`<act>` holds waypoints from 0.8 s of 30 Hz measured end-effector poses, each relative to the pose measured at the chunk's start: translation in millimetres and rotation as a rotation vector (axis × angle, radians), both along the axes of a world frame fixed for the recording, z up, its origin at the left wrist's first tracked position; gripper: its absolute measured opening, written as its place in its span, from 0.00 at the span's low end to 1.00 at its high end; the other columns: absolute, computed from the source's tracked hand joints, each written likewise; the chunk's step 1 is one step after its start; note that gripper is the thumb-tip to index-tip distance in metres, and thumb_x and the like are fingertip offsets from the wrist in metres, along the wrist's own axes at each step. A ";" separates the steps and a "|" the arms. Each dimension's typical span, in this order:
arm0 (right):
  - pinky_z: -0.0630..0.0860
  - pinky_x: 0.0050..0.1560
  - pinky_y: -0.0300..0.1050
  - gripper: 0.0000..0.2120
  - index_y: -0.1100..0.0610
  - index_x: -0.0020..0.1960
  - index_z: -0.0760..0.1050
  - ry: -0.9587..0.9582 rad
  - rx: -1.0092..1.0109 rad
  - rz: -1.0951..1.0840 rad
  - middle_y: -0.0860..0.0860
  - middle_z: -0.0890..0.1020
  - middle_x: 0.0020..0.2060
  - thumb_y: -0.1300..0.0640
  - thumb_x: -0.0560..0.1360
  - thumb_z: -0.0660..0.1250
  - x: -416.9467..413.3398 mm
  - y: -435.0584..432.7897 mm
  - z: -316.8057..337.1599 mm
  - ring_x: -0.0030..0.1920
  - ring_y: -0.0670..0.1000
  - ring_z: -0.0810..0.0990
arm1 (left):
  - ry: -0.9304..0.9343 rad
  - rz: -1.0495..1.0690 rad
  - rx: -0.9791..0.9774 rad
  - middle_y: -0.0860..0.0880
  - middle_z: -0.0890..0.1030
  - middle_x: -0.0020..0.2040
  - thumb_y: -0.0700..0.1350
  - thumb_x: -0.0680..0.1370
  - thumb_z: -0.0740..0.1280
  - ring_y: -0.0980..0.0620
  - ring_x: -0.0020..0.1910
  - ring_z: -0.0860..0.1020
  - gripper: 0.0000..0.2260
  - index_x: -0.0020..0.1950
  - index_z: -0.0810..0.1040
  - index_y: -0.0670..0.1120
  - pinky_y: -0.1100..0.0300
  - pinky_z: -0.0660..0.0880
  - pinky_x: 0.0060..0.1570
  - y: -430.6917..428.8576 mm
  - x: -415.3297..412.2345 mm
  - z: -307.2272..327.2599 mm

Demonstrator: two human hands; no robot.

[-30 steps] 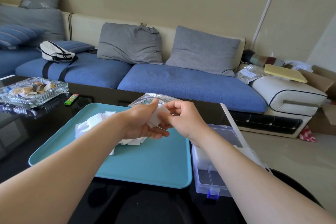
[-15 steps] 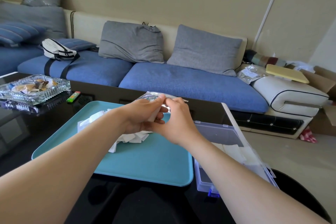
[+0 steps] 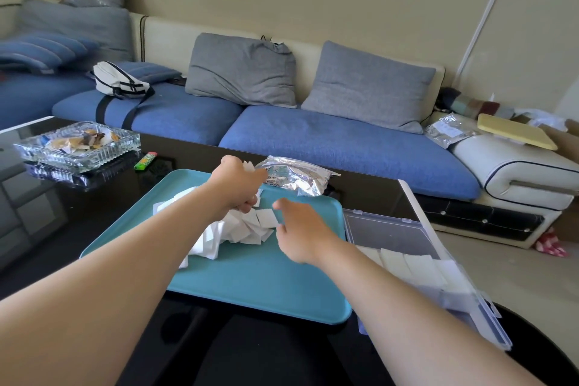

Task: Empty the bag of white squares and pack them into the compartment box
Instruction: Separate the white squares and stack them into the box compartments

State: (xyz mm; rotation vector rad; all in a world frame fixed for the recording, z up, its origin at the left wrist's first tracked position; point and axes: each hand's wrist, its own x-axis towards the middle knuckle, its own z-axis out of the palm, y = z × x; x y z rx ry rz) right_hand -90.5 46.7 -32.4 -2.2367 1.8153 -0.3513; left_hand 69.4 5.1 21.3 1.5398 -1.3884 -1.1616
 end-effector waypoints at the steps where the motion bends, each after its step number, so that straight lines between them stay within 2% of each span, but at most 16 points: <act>1: 0.76 0.57 0.53 0.24 0.58 0.77 0.65 0.039 0.010 0.062 0.57 0.76 0.67 0.63 0.81 0.59 3.4 -2.8 -2.5 0.65 0.62 0.76 | -0.020 -0.003 -0.020 0.45 0.69 0.37 0.44 0.78 0.65 0.51 0.24 0.65 0.08 0.46 0.66 0.44 0.62 0.65 0.25 0.2 1.0 0.8; 4: 0.70 0.51 0.52 0.31 0.55 0.80 0.56 0.101 0.030 0.199 0.55 0.72 0.70 0.66 0.80 0.60 13.3 -12.0 -10.4 0.61 0.61 0.74 | -0.018 0.008 -0.006 0.44 0.71 0.35 0.45 0.75 0.62 0.49 0.26 0.68 0.06 0.43 0.68 0.43 0.61 0.66 0.26 4.3 0.2 4.6; 6: 0.67 0.50 0.51 0.33 0.54 0.81 0.53 0.154 0.066 0.206 0.56 0.73 0.67 0.66 0.80 0.61 16.6 -16.2 -15.8 0.57 0.59 0.72 | -0.043 0.010 0.018 0.43 0.74 0.36 0.45 0.76 0.60 0.47 0.25 0.71 0.06 0.45 0.70 0.42 0.62 0.67 0.26 7.1 -0.6 6.4; 8: 0.67 0.49 0.52 0.29 0.56 0.77 0.58 0.204 0.025 0.167 0.57 0.75 0.62 0.65 0.80 0.64 16.8 -20.7 -18.8 0.58 0.60 0.74 | -0.086 -0.013 0.020 0.42 0.78 0.39 0.44 0.78 0.59 0.46 0.26 0.78 0.07 0.47 0.73 0.41 0.61 0.71 0.27 8.5 -0.7 6.4; 10: 0.71 0.49 0.54 0.24 0.57 0.73 0.63 0.217 -0.033 0.129 0.57 0.77 0.61 0.62 0.80 0.66 13.3 -23.6 -17.1 0.60 0.62 0.75 | -0.095 -0.043 0.017 0.41 0.82 0.43 0.42 0.79 0.60 0.44 0.31 0.85 0.08 0.50 0.76 0.40 0.58 0.76 0.28 8.8 0.4 4.2; 12: 0.75 0.49 0.56 0.20 0.58 0.70 0.66 0.268 -0.073 0.119 0.58 0.78 0.58 0.61 0.81 0.66 7.7 -23.1 -14.9 0.57 0.64 0.78 | -0.089 -0.058 0.015 0.40 0.85 0.46 0.40 0.80 0.61 0.43 0.37 0.87 0.08 0.53 0.78 0.38 0.55 0.81 0.32 8.9 2.4 1.1; 15: 0.75 0.45 0.55 0.17 0.60 0.68 0.69 0.386 -0.077 0.166 0.58 0.78 0.55 0.65 0.80 0.62 -3.4 -17.7 -9.7 0.54 0.64 0.79 | -0.098 -0.088 0.006 0.38 0.86 0.48 0.39 0.81 0.61 0.43 0.41 0.88 0.07 0.54 0.78 0.39 0.53 0.83 0.34 10.1 3.6 -0.7; 17: 0.74 0.45 0.54 0.20 0.59 0.71 0.67 0.323 -0.023 0.169 0.58 0.77 0.55 0.67 0.79 0.61 -11.8 -12.3 -3.8 0.52 0.62 0.77 | -0.099 -0.109 -0.005 0.38 0.86 0.49 0.39 0.82 0.61 0.43 0.42 0.88 0.07 0.56 0.78 0.40 0.52 0.84 0.35 11.6 2.9 -1.3; 20: 0.72 0.40 0.53 0.25 0.50 0.72 0.65 0.115 0.014 0.096 0.54 0.73 0.50 0.68 0.78 0.59 -23.5 -4.8 2.7 0.48 0.58 0.75 | -0.084 -0.147 -0.023 0.39 0.86 0.48 0.39 0.82 0.62 0.45 0.39 0.86 0.11 0.64 0.75 0.40 0.51 0.85 0.38 11.9 3.1 -5.1; 22: 0.75 0.43 0.51 0.20 0.49 0.67 0.71 -0.062 -0.047 0.023 0.53 0.76 0.52 0.66 0.79 0.59 -27.4 -1.0 8.0 0.50 0.55 0.75 | -0.078 -0.181 -0.032 0.39 0.86 0.48 0.40 0.83 0.62 0.46 0.39 0.85 0.12 0.66 0.74 0.40 0.49 0.86 0.43 11.6 3.1 -8.3; 24: 0.74 0.36 0.40 0.14 0.50 0.60 0.78 -0.249 -0.108 -0.044 0.50 0.80 0.50 0.64 0.81 0.61 -27.2 -0.4 14.5 0.45 0.51 0.77 | -0.082 -0.209 -0.033 0.39 0.86 0.48 0.40 0.85 0.60 0.46 0.41 0.85 0.12 0.66 0.74 0.40 0.47 0.86 0.47 11.7 2.6 -10.7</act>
